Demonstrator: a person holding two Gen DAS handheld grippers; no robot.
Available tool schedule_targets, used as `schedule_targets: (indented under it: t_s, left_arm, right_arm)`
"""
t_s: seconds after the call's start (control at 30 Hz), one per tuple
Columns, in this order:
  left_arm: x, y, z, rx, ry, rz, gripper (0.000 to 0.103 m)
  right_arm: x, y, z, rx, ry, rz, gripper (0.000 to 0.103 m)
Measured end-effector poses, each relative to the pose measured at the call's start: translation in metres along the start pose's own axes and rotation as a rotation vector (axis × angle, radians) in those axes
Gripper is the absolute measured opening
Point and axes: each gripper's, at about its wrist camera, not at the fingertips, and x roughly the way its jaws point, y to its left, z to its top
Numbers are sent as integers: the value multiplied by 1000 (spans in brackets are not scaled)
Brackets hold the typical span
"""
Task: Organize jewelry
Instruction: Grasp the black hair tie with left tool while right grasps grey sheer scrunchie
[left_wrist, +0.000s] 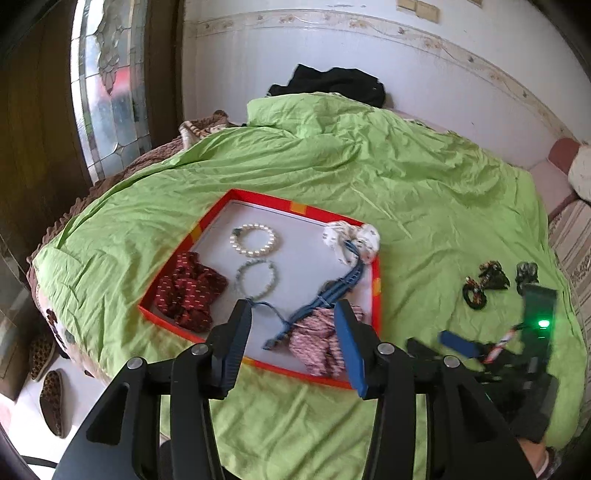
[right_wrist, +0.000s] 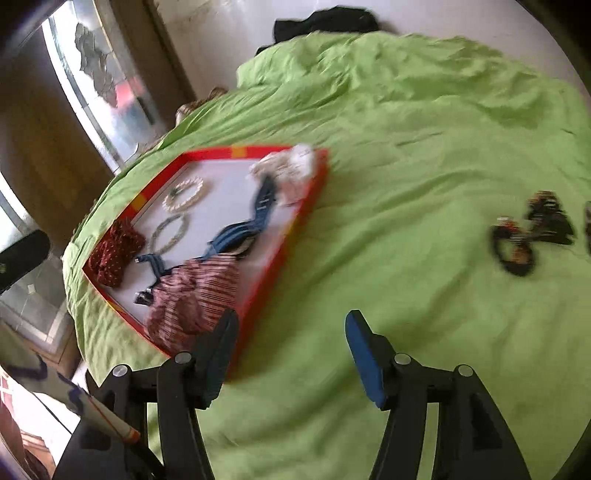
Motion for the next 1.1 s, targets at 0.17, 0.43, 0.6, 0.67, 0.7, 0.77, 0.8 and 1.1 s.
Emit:
schedule_targets:
  t_s: [0.17,0.43,0.6,0.67,0.7,0.77,0.8,1.1]
  left_arm:
    - [-5,-54,1,72,8,-44,47]
    - [19,-139,12,195,54,-194,57]
    - [62,-191,23,282,101,-291,56]
    - [92,-210,23,317,144,-320,57]
    - [102,-215,23,321,167,-327,56]
    - [132,-226,21,316,230,-352,52]
    - [144,-230,20,314,248,-369,44]
    - [208,-269,12,381,302,-474,40]
  right_arm:
    - [-45,-68,-13,58,-73,-90,65]
    - [-107,-204,-41,247,-105,-300,65]
    - [-123,-266,-43,377,-108,-321,65]
    - [-121,-283,-40,411,-107,-317,65]
    - [-120,-289,-39,420,-112,-315,65]
    - [-119,-300,-36,428,-128,-313,65]
    - [-118,-305,-33,431,-137,-312,65]
    - [-93,-359,15,492,-179,-335,71]
